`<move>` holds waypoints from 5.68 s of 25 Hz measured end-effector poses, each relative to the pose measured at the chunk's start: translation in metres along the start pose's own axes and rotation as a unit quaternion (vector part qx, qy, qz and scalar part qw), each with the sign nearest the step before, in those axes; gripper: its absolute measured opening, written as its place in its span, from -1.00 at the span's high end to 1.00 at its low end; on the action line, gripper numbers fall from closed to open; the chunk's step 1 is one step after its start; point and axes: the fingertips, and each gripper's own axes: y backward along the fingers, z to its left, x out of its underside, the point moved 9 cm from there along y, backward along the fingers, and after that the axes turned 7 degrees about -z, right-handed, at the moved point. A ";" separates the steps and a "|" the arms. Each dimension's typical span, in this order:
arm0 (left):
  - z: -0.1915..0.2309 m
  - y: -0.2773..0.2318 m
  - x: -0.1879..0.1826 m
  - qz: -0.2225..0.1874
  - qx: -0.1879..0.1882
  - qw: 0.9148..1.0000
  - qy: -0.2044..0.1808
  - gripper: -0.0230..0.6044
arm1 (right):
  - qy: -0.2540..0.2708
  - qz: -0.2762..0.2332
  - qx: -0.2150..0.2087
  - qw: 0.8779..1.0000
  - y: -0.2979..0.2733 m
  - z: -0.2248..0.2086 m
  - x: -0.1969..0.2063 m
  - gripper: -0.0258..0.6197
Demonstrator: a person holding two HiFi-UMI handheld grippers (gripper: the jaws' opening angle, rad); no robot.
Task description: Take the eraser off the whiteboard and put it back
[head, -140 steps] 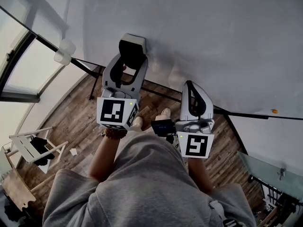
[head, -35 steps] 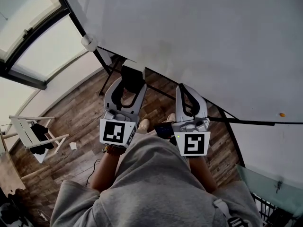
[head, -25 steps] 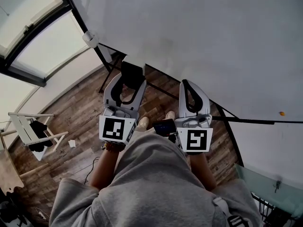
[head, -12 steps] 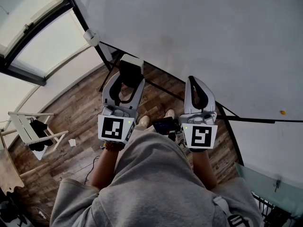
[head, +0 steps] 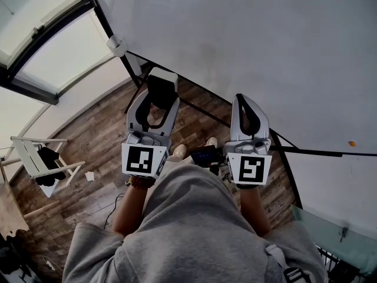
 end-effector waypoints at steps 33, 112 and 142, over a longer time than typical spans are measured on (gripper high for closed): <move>-0.013 0.002 0.004 0.012 0.002 1.000 -0.018 0.17 | -0.007 0.004 0.014 1.000 0.024 -0.009 0.009 0.88; -0.037 -0.074 0.011 0.023 0.051 0.998 -0.022 0.17 | -0.019 0.036 0.078 0.996 0.029 -0.072 0.041 0.88; -0.049 -0.122 0.006 0.008 0.064 0.998 -0.023 0.17 | -0.014 0.035 0.111 0.993 0.020 -0.109 0.048 0.88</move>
